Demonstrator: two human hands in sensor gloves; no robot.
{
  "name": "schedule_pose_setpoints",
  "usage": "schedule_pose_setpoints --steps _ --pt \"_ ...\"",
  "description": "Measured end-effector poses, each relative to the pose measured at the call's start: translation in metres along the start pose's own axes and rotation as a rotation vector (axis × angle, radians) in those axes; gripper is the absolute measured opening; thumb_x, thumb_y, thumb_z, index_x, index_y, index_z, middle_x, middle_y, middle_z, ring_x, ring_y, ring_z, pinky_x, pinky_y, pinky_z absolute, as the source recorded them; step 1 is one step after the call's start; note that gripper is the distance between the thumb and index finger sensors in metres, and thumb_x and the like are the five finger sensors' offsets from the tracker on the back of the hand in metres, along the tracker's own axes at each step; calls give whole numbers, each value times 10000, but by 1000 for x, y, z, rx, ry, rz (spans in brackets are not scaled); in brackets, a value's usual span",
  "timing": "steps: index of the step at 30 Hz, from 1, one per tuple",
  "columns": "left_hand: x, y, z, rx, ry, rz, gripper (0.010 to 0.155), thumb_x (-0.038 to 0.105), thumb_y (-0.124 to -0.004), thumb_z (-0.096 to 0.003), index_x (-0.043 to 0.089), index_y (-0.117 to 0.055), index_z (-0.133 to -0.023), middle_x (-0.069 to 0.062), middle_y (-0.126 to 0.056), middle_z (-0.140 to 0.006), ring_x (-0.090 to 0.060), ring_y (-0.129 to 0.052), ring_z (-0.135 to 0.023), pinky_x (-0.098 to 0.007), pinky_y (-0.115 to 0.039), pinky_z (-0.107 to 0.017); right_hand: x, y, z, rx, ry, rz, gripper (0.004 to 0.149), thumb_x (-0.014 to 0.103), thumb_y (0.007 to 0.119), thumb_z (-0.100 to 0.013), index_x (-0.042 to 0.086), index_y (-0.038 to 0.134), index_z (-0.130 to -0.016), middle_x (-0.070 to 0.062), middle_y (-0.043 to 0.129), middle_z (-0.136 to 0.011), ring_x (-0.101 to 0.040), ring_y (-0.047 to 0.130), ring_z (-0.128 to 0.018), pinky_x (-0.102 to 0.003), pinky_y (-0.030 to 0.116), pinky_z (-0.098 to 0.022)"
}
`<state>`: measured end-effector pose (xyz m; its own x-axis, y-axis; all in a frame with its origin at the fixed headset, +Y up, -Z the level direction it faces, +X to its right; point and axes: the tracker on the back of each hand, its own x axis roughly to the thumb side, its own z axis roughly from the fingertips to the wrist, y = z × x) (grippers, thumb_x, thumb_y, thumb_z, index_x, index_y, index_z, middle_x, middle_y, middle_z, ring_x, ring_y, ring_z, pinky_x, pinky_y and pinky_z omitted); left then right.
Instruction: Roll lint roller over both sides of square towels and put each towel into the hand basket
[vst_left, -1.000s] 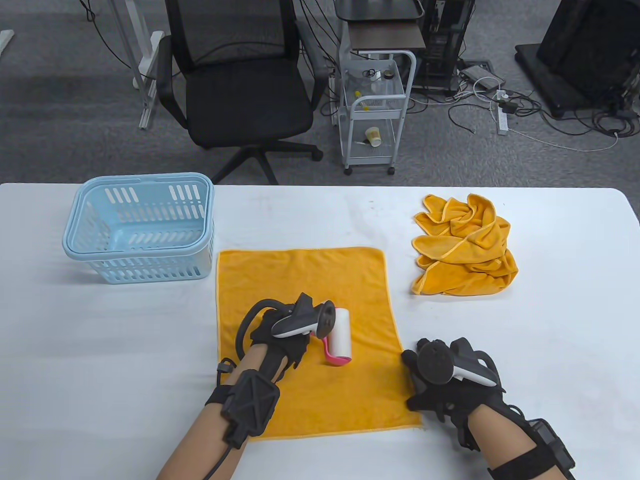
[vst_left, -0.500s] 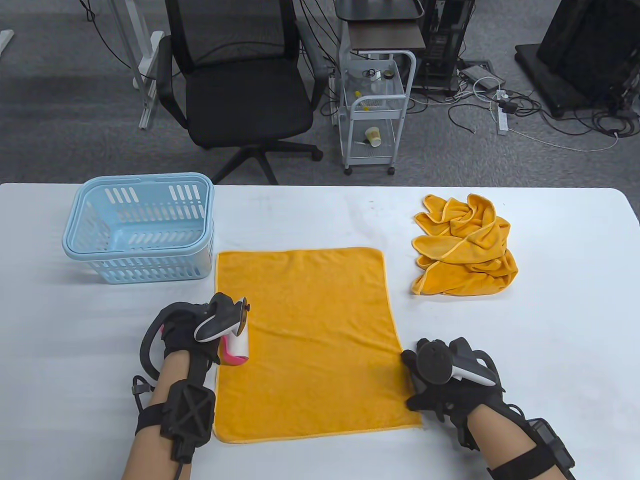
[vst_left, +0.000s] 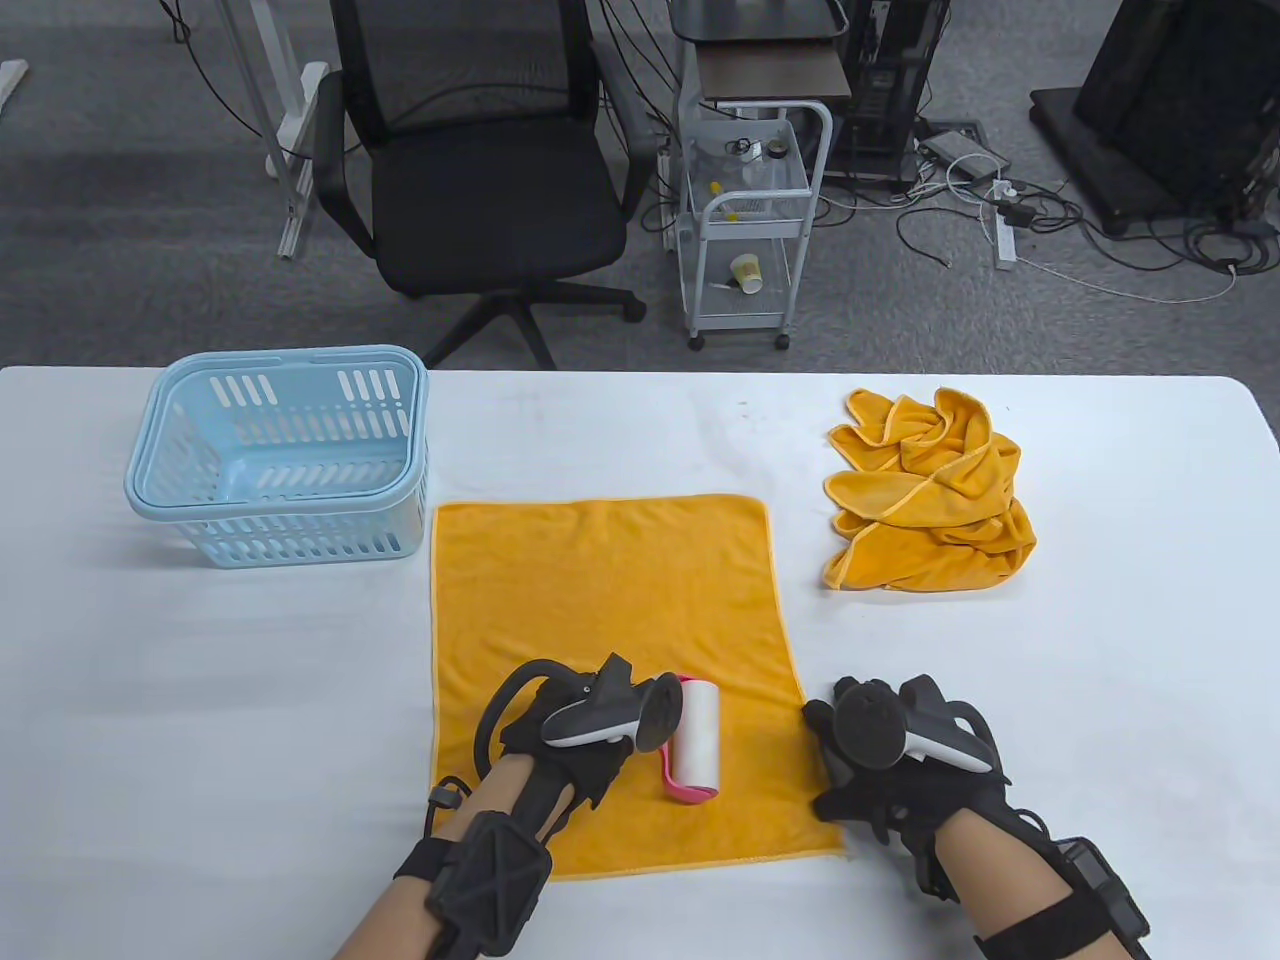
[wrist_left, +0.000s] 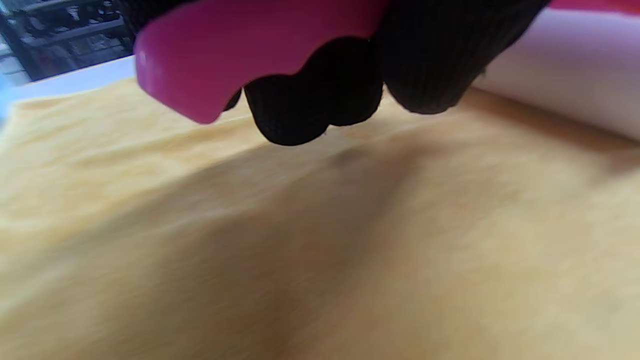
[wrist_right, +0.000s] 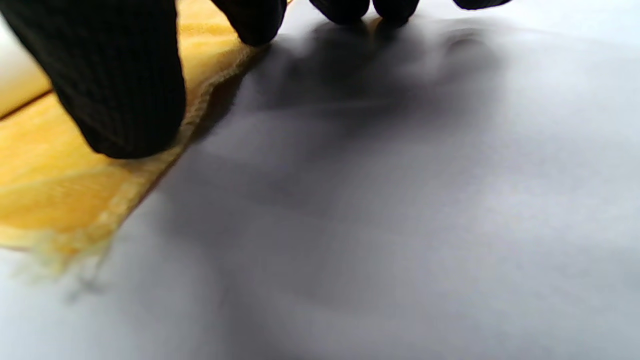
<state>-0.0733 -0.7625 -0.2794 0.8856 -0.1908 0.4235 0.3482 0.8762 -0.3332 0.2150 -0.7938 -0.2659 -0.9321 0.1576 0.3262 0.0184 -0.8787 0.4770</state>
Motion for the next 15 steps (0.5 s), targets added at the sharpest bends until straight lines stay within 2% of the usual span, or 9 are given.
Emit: schedule_pose_setpoints --steps 6,11,15 --pt "-71 -27 29 -75 213 -135 445 390 -837 -493 403 -639 -892 86 -840 -925 -229 -972 -792 -552 -759 -672 0 0 0 -1 2 0 936 564 903 -453 207 396 -1153 -240 286 -1164 -556 308 -1048 -744 432 -674" --pt "-130 -55 55 -130 374 -163 421 370 -843 -497 416 -656 -872 91 -838 -942 -229 -974 -820 -564 -743 -688 0 0 0 0 3 -1 933 562 905 -452 210 399 -1152 -240 285 -1165 -555 310 -1048 -744 433 -673" --pt "-150 -67 66 -137 405 -84 421 367 -842 -498 420 -654 -871 94 -832 -949 -227 -966 -834 -567 -733 -696 0 0 -1 0 2 -1 935 563 905 -452 208 399 -1153 -241 286 -1164 -557 308 -1048 -745 432 -673"
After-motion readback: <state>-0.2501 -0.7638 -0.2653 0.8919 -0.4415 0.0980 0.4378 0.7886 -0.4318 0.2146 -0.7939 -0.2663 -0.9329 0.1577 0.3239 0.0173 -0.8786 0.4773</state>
